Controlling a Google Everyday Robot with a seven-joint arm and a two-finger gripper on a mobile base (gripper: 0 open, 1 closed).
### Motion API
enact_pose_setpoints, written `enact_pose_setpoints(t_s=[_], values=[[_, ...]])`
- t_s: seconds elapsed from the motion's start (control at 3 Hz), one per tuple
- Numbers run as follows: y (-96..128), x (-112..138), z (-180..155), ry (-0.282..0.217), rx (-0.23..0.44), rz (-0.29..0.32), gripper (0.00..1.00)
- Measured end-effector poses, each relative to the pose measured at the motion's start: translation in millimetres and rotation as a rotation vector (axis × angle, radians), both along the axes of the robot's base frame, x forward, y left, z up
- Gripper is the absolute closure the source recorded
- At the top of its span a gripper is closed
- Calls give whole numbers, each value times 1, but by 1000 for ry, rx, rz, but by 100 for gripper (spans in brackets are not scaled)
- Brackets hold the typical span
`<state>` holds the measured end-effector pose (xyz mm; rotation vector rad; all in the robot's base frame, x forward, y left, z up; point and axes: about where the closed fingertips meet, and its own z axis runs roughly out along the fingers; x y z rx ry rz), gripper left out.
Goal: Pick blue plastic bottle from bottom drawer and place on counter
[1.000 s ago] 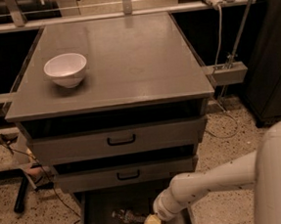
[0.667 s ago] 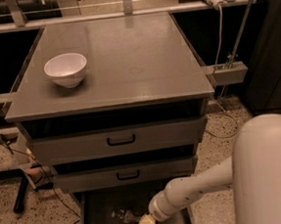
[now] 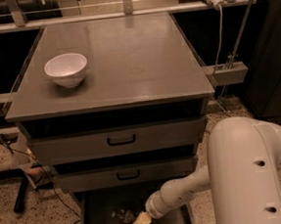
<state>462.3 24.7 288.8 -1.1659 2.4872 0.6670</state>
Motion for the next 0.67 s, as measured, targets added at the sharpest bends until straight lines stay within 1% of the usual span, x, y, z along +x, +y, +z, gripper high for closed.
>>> enact_pose_setpoints(t_s=[0.33, 0.67], values=[[4, 10, -10, -35, -22, 13, 0], [15, 24, -48, -87, -66, 52, 0]])
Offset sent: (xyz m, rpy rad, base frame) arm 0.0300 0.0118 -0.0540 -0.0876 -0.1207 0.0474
